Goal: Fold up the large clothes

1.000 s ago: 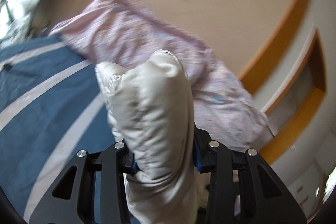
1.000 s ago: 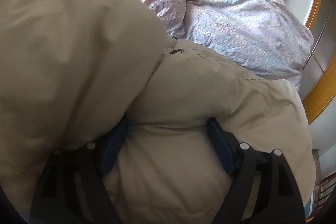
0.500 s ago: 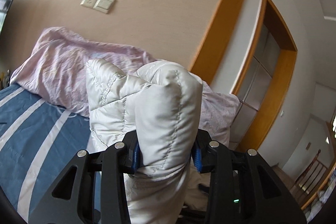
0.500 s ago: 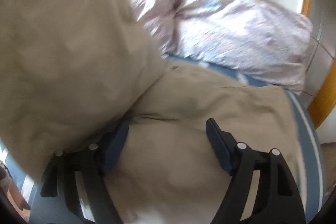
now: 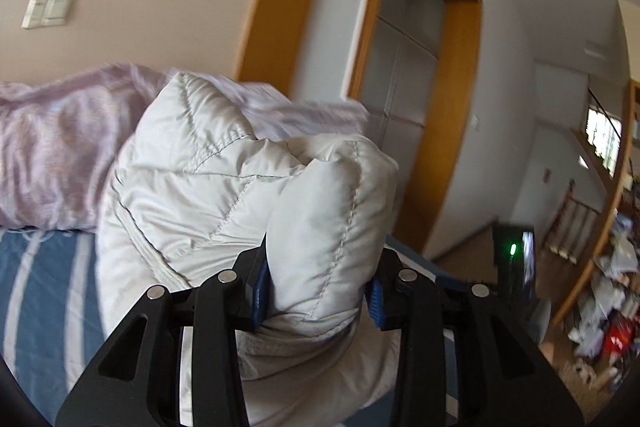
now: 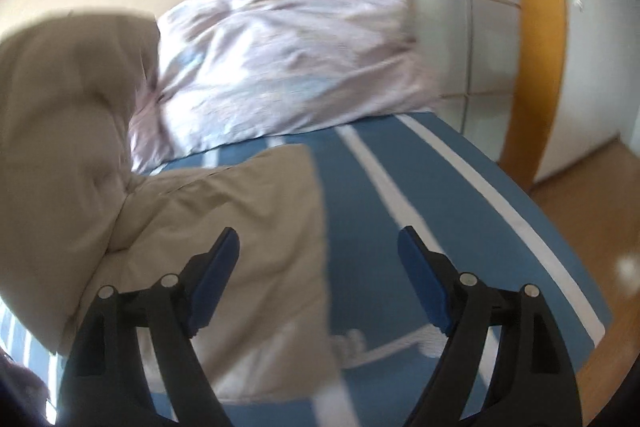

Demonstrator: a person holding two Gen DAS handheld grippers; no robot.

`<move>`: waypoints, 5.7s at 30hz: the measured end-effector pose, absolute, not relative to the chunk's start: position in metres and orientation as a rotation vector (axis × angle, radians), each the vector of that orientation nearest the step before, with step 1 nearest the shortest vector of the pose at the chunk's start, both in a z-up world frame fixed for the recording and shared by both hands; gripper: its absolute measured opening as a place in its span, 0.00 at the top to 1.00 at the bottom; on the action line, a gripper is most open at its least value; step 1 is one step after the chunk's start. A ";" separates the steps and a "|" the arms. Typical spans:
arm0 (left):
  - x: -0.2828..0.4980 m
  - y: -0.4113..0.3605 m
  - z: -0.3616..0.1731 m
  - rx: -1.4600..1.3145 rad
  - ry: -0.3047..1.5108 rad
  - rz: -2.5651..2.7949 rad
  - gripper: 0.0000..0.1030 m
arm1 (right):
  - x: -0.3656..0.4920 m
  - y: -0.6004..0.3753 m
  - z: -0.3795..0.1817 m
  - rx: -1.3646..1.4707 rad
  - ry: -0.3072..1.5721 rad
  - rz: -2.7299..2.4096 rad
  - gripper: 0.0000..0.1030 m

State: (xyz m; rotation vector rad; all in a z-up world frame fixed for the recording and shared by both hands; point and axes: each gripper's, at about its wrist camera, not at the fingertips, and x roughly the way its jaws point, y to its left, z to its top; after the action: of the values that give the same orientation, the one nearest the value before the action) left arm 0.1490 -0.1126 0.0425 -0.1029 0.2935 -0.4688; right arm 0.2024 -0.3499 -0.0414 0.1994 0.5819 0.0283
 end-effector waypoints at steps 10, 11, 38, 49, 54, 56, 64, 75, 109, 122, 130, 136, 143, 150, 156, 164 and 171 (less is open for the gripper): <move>0.166 -0.163 0.011 0.007 0.396 -0.529 0.63 | 0.200 -0.397 -0.028 0.345 0.575 0.083 0.21; 0.166 -0.169 0.008 0.022 0.407 -0.534 0.63 | 0.200 -0.400 -0.025 0.361 0.575 0.100 0.21; 0.144 -0.267 -0.070 0.545 0.421 -0.546 0.31 | 0.321 -0.321 0.015 0.342 0.911 0.567 0.22; 0.114 -0.249 -0.056 0.659 0.369 -0.565 0.32 | 0.328 -0.327 -0.020 0.347 0.919 0.528 0.78; 0.090 -0.182 0.006 0.565 0.349 -0.585 0.28 | 0.331 -0.337 -0.030 0.378 0.915 0.520 0.78; 0.100 -0.154 0.029 0.519 0.322 -0.530 0.21 | 0.329 -0.338 -0.034 0.368 0.904 0.512 0.78; 0.222 -0.079 0.051 0.267 0.458 -0.332 0.19 | 0.320 -0.336 -0.040 0.317 0.864 0.460 0.77; 0.278 -0.102 -0.001 0.177 0.665 -0.342 0.30 | 0.315 -0.328 -0.057 0.221 0.830 0.362 0.71; 0.275 -0.127 -0.043 0.302 0.570 -0.211 0.29 | 0.321 -0.327 -0.089 0.295 0.817 0.342 0.69; 0.280 -0.116 -0.035 0.232 0.600 -0.221 0.23 | 0.346 -0.331 -0.046 0.329 0.834 0.234 0.69; 0.284 -0.125 -0.034 0.261 0.626 -0.207 0.20 | 0.352 -0.340 -0.071 0.371 0.881 0.182 0.71; 0.284 -0.132 -0.038 0.296 0.628 -0.188 0.20 | 0.351 -0.342 -0.084 0.385 0.865 0.186 0.71; 0.285 -0.135 -0.042 0.340 0.634 -0.169 0.20 | 0.342 -0.342 -0.064 0.344 0.860 0.151 0.67; 0.286 -0.134 -0.041 0.339 0.648 -0.174 0.20 | 0.274 -0.340 -0.027 0.353 0.751 0.298 0.63; 0.285 -0.134 -0.042 0.335 0.637 -0.169 0.19 | 0.268 -0.325 -0.059 0.287 0.827 0.318 0.65; 0.264 -0.118 -0.019 0.247 0.636 -0.224 0.19 | 0.274 -0.322 -0.077 0.278 0.845 0.331 0.65; 0.248 -0.129 -0.031 0.315 0.659 -0.249 0.17 | 0.269 -0.322 -0.080 0.273 0.813 0.324 0.64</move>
State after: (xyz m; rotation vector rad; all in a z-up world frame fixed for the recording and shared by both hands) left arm 0.2481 -0.1288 -0.0307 0.3150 0.6590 -0.2487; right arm 0.2694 -0.3217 -0.0801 0.2731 0.8126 0.3244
